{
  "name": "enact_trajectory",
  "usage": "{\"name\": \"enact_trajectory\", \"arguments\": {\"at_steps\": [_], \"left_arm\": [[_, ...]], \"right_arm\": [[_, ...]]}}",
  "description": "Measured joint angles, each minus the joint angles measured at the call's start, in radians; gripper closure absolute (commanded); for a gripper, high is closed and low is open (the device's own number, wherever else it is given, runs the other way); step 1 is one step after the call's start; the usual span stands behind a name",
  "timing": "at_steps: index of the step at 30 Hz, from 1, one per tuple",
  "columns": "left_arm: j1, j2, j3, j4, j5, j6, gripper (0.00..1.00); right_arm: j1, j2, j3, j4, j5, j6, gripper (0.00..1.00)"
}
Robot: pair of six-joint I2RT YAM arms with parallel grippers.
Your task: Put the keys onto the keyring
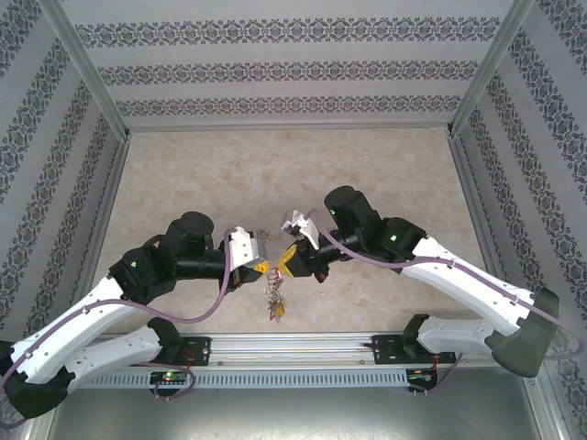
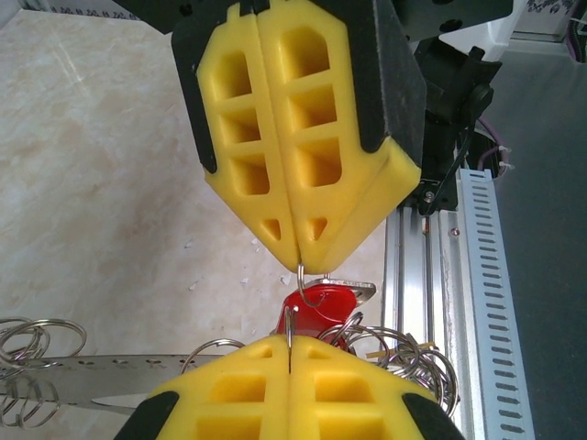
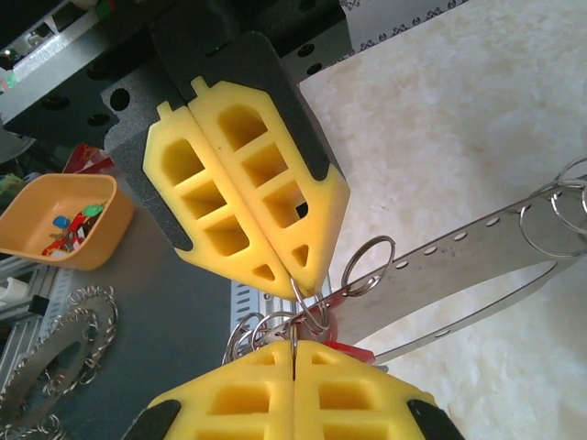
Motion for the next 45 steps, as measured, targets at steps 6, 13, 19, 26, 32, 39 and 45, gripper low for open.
{"name": "enact_trajectory", "arguments": {"at_steps": [6, 13, 19, 26, 32, 39, 45], "left_arm": [[0.000, 0.000, 0.000, 0.000, -0.007, 0.000, 1.00], [0.000, -0.012, 0.000, 0.001, -0.012, 0.000, 1.00], [0.000, -0.013, 0.000, 0.003, -0.025, 0.000, 1.00], [0.000, -0.013, 0.000, 0.004, -0.033, 0.000, 1.00], [0.000, -0.013, 0.000, 0.009, -0.042, 0.000, 1.00], [0.000, -0.013, 0.000, 0.011, -0.053, 0.000, 1.00], [0.000, -0.015, 0.000, 0.011, -0.059, 0.000, 1.00]], "right_arm": [[0.000, 0.006, 0.000, 0.026, -0.023, 0.025, 1.00], [0.000, 0.012, -0.002, 0.035, -0.024, 0.048, 1.00], [-0.005, 0.042, -0.002, 0.043, -0.021, 0.074, 1.00], [-0.008, 0.042, -0.002, 0.056, -0.021, 0.100, 1.00], [-0.020, 0.042, -0.007, 0.069, -0.025, 0.126, 1.00], [-0.034, 0.042, -0.014, 0.080, -0.032, 0.152, 1.00], [-0.051, 0.048, -0.017, 0.081, -0.034, 0.175, 1.00]]}}
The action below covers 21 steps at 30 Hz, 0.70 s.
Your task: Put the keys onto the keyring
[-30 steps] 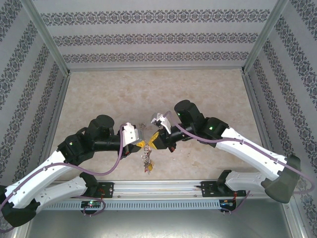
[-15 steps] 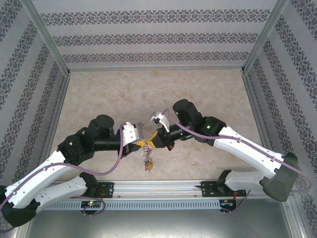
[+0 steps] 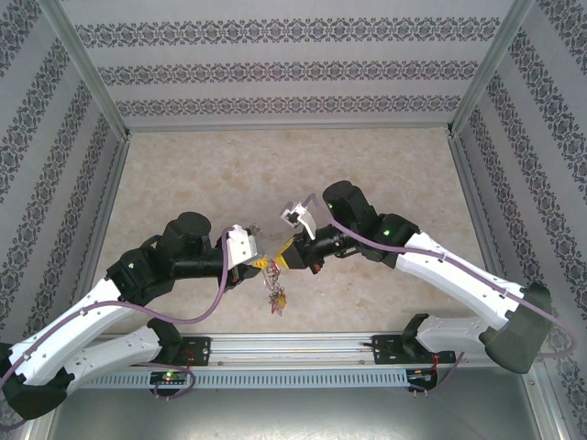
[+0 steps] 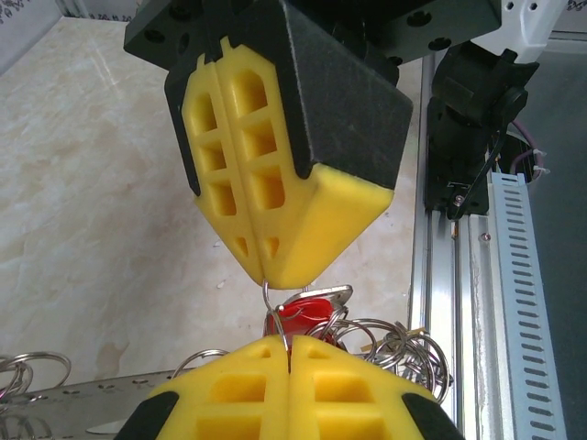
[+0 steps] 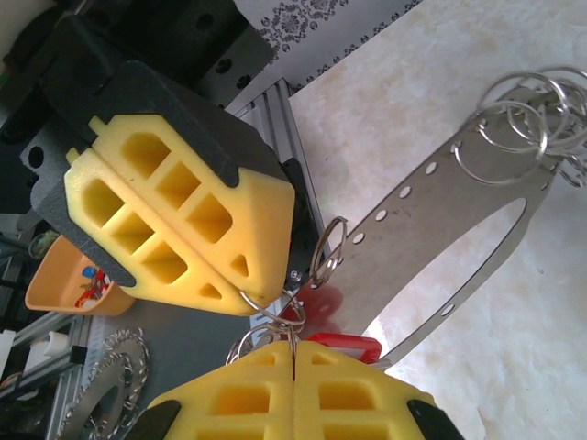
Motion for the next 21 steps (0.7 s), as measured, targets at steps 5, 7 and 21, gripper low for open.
{"name": "enact_trajectory", "arguments": {"at_steps": [5, 7, 21], "left_arm": [[0.000, 0.000, 0.000, 0.000, -0.001, 0.000, 1.00], [0.000, 0.000, 0.000, 0.000, -0.001, 0.000, 1.00], [0.000, -0.006, 0.000, 0.000, -0.004, 0.000, 1.00]], "right_arm": [[-0.002, 0.004, -0.001, 0.004, -0.006, 0.007, 1.00], [-0.002, 0.004, -0.001, 0.005, -0.007, 0.007, 1.00], [-0.002, 0.038, -0.002, 0.015, -0.042, 0.021, 1.00]]}}
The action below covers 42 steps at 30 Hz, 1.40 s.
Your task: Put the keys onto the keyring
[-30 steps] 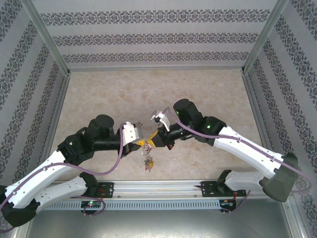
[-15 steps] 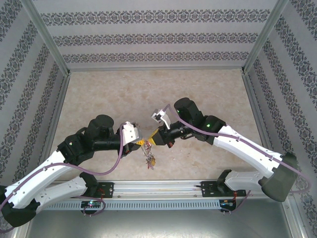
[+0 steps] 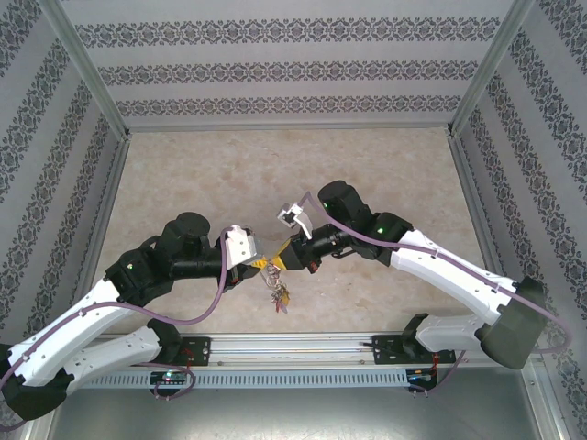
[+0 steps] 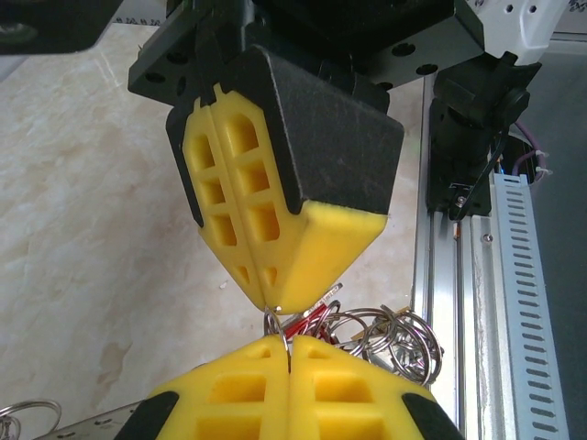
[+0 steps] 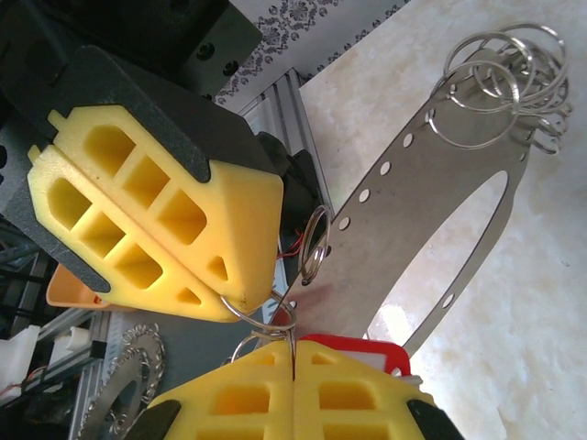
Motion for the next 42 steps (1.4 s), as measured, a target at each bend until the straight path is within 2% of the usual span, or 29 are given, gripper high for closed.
{"name": "enact_trajectory", "arguments": {"at_steps": [8, 11, 15, 19, 22, 32, 39, 42], "left_arm": [[-0.001, -0.002, 0.000, 0.004, 0.018, 0.000, 1.00], [-0.002, -0.002, 0.000, 0.009, 0.044, -0.002, 1.00], [-0.006, -0.001, 0.000, 0.021, 0.094, -0.013, 1.00], [-0.006, 0.004, 0.000, 0.047, 0.148, -0.031, 1.00], [-0.006, 0.002, 0.000, 0.073, 0.184, -0.050, 1.00], [-0.006, -0.057, -0.035, 0.203, 0.276, -0.121, 1.00], [-0.006, -0.061, -0.068, 0.262, 0.295, -0.148, 1.00], [-0.006, -0.066, -0.080, 0.289, 0.295, -0.157, 1.00]], "right_arm": [[-0.005, -0.001, 0.000, -0.018, 0.034, -0.018, 0.69], [-0.003, -0.045, -0.004, -0.039, 0.110, -0.051, 0.56], [0.056, -0.216, -0.056, -0.031, 0.256, -0.126, 0.50], [0.127, -0.391, -0.128, 0.027, 0.330, -0.197, 0.49], [0.154, -0.440, -0.153, 0.060, 0.349, -0.242, 0.51], [0.195, -0.378, -0.194, 0.171, 0.361, -0.316, 0.63], [0.231, -0.359, -0.195, 0.236, 0.343, -0.325, 0.67], [0.239, -0.358, -0.195, 0.247, 0.343, -0.333, 0.71]]}}
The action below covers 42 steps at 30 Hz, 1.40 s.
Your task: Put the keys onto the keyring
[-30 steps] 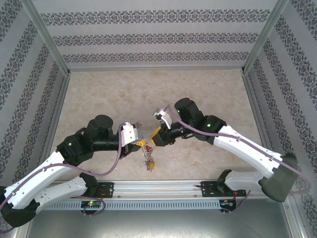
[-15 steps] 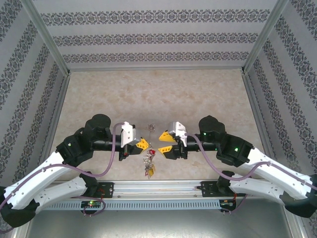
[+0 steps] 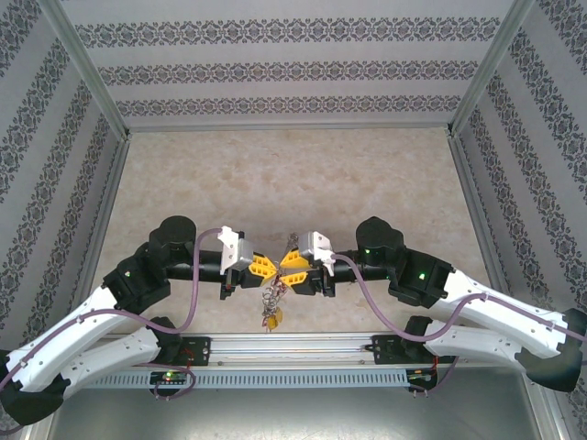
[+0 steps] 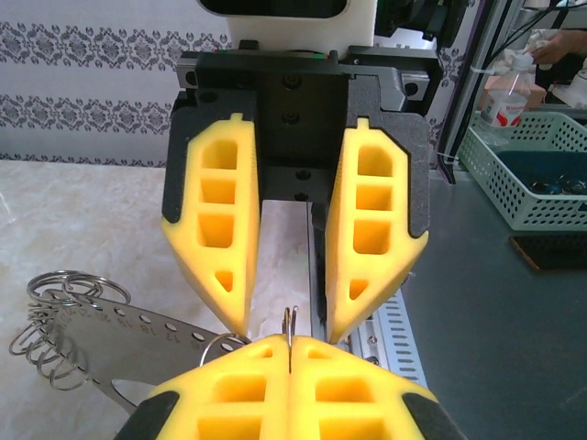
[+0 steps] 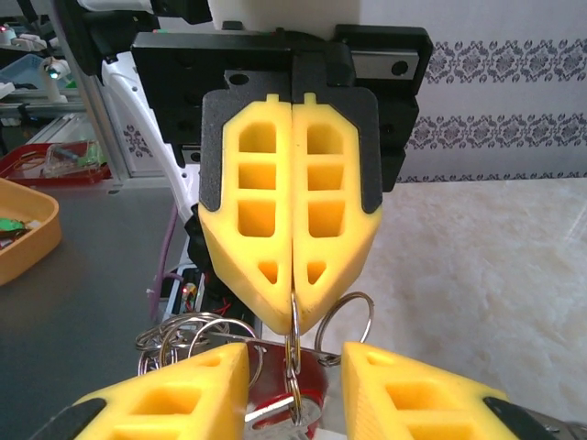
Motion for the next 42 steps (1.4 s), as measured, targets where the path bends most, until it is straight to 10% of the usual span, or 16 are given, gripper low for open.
{"name": "enact_trajectory", "arguments": {"at_steps": [7, 17, 42], "left_arm": [[0.000, -0.015, -0.021, 0.027, -0.001, -0.010, 1.00], [-0.016, -0.006, 0.011, -0.048, -0.137, 0.010, 0.81], [-0.073, 0.141, 0.105, -0.143, -0.295, 0.055, 0.72]], "right_arm": [[0.011, 0.016, 0.000, 0.014, 0.003, -0.012, 1.00], [0.026, 0.007, 0.041, -0.110, 0.152, -0.064, 1.00], [0.026, 0.164, 0.291, -0.512, 0.303, -0.140, 1.00]]}}
